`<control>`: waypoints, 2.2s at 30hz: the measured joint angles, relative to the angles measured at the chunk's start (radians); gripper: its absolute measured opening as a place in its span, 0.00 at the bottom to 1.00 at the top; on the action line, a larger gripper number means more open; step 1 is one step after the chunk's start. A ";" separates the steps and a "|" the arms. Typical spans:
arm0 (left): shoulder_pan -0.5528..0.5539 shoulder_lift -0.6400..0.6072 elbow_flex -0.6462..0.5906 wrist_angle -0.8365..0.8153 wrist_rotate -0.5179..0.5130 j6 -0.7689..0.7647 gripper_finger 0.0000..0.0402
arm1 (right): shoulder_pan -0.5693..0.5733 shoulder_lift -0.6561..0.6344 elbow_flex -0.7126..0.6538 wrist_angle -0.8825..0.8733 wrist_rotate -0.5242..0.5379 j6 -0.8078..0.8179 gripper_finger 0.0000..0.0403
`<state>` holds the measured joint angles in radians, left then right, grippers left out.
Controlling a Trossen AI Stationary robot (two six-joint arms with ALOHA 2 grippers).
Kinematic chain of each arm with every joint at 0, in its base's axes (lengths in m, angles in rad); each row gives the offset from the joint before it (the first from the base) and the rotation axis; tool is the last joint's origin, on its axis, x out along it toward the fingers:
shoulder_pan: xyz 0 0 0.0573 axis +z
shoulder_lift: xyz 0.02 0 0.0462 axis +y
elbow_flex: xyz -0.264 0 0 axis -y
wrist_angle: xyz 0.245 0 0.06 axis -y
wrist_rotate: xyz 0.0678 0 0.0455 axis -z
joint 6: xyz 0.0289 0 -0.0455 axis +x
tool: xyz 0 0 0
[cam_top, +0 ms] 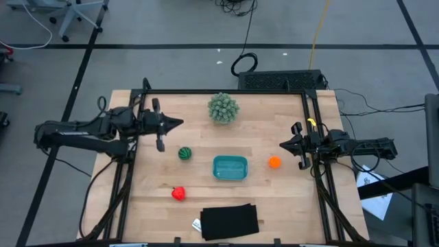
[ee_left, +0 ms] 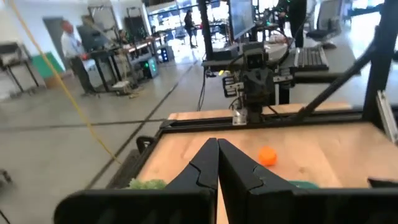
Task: Pick and placing Produce into tupperware
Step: Put the watermelon toy into the bin
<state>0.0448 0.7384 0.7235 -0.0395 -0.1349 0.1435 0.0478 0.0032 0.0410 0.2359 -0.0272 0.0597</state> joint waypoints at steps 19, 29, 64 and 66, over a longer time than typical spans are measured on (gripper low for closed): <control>0.141 0.346 0.448 -0.665 0.236 0.091 0.02 | 0.000 0.000 0.000 -0.001 0.000 0.000 0.00; 0.196 0.512 0.588 -0.890 0.346 0.126 0.02 | 0.000 0.000 0.000 -0.001 0.000 0.000 0.00; 0.116 0.717 0.718 -1.155 0.263 0.636 0.02 | 0.000 0.000 0.000 -0.002 0.000 0.000 0.00; 0.116 0.717 0.718 -1.157 0.266 0.633 0.03 | 0.000 0.000 0.000 -0.001 0.000 0.000 0.00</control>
<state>0.1608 1.4555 1.4418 -1.1965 0.1314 0.7769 0.0478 0.0031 0.0410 0.2347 -0.0269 0.0593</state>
